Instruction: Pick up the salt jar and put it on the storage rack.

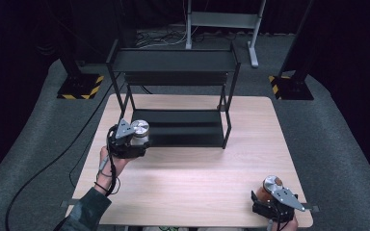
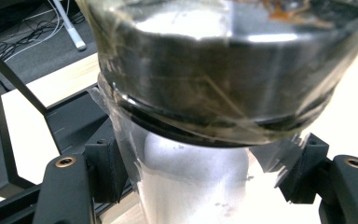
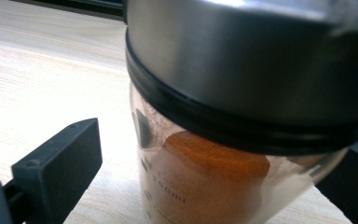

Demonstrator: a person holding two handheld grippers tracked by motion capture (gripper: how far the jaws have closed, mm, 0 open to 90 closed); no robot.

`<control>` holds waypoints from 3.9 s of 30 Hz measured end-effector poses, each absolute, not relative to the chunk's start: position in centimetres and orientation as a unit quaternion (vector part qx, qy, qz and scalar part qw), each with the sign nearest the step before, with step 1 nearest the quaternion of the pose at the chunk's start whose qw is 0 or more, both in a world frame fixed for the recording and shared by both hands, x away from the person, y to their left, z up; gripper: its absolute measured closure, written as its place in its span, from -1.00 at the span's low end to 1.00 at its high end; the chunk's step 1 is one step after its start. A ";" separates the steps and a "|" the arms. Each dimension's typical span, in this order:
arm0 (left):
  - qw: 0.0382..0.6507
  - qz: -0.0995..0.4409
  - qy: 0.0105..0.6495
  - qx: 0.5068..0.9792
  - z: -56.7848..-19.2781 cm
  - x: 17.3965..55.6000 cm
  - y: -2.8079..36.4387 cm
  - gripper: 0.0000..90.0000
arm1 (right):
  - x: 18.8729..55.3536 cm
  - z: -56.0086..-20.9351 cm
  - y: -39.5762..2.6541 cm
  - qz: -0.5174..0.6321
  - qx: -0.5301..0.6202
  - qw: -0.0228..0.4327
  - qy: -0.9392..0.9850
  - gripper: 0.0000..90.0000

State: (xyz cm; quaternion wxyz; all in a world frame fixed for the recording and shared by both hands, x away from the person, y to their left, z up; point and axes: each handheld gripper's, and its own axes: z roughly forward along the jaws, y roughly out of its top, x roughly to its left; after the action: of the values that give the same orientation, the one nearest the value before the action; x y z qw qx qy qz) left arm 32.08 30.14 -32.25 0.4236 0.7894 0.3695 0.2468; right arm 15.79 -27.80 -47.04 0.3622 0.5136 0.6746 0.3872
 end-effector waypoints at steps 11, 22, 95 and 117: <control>0.420 0.252 0.370 0.790 -30.9 33.5 29.6 -0.31 | 15.8 -47.0 -27.8 0.387 0.514 0.362 0.674 -1.00; 0.413 0.253 0.367 0.794 -29.9 34.5 29.1 -0.31 | 15.8 -47.0 -27.8 0.387 0.514 0.362 0.675 -1.00; 0.370 0.284 0.371 0.803 -23.3 40.1 26.8 -0.31 | 15.8 -47.0 -27.6 0.384 0.515 0.364 0.675 -1.00; 0.358 0.293 0.359 0.810 -21.3 40.6 25.9 -0.31 | 15.7 -47.0 -27.6 0.384 0.515 0.366 0.673 -1.00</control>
State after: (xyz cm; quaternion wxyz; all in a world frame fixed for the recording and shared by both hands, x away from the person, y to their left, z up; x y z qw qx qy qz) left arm 40.64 25.95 -21.28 0.3580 0.8104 0.3594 0.2932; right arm 15.73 -27.59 -47.04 0.3657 0.5151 0.6734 0.3841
